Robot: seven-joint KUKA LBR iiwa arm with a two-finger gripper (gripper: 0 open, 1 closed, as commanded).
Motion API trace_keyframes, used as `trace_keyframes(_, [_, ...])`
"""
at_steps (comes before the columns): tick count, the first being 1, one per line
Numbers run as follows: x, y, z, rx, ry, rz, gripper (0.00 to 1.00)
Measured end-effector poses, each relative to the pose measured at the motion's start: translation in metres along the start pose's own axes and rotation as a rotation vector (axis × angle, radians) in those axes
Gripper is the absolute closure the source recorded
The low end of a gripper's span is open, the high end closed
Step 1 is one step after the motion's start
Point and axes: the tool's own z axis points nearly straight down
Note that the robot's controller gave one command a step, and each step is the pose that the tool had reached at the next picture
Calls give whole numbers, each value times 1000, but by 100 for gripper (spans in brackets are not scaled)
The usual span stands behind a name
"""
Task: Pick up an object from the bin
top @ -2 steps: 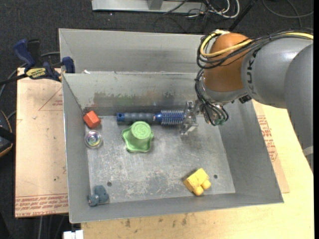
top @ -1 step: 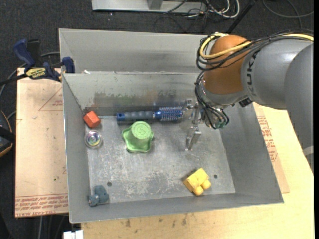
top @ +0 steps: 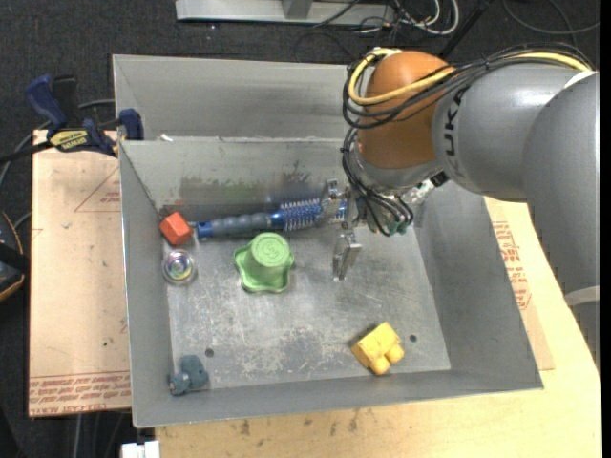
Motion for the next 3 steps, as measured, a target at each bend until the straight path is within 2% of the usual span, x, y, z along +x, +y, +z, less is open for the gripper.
trace_keyframes(1, [-4,35,-27,0,-31,-188,0])
trace_keyframes(2, [-6,20,10,3,-32,-372,0])
trace_keyframes(3, [-6,20,12,3,-32,-370,100])
